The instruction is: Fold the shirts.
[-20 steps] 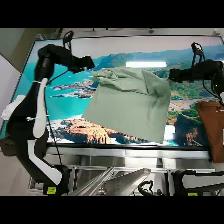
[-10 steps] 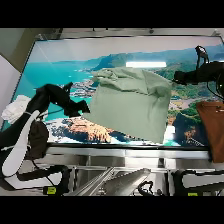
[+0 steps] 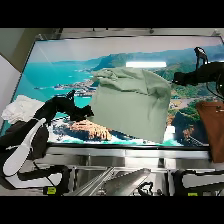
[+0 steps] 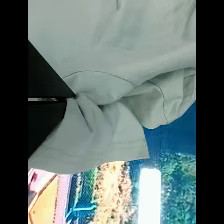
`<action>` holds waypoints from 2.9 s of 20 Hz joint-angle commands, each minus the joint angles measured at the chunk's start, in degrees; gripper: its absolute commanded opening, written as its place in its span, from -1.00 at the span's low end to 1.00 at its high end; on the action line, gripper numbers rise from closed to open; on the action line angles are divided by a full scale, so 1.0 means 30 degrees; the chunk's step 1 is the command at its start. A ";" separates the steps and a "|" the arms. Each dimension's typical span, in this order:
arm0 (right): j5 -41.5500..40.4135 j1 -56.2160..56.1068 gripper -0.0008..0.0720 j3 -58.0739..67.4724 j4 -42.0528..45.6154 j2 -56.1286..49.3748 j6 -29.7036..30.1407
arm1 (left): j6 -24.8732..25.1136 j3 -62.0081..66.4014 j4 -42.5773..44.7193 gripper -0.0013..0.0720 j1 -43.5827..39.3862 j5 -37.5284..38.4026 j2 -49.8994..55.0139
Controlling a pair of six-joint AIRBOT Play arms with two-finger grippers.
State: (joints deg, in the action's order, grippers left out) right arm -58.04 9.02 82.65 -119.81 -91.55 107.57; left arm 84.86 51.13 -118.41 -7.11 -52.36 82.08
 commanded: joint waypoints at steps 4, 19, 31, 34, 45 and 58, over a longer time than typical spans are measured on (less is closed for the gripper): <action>-0.2565 -0.0051 -0.94 -0.0379 0.0721 0.1282 -0.0495 | 0.0554 0.5202 0.0109 -0.91 0.0860 0.2004 0.2863; 0.5289 -1.0280 -0.27 -2.0349 -0.0044 1.4156 -1.3573 | 0.0401 2.1522 0.3140 0.94 0.2171 -0.1566 1.0732; -0.4524 0.8568 0.10 -1.4294 -0.4364 0.9704 0.5078 | 0.2149 1.0309 0.2907 0.94 0.5763 -1.1890 0.1938; -0.5355 0.8437 0.10 -1.2400 -0.4794 0.5071 0.6186 | 0.3985 0.5238 0.1428 0.94 0.5639 -1.1606 0.0736; -0.5821 0.5559 0.10 -0.7949 -0.4583 0.0058 0.6448 | 0.4940 0.0619 0.0444 0.94 0.5027 -1.0251 0.0619; -0.5486 0.4277 0.10 -0.7344 -0.3825 -0.1348 0.6433 | 0.5377 -0.1180 0.0765 0.93 0.6215 -0.8131 0.0627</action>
State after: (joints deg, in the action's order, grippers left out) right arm -74.52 23.75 60.16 -131.44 -94.15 126.93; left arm 100.16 50.04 -114.67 11.09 -79.83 83.99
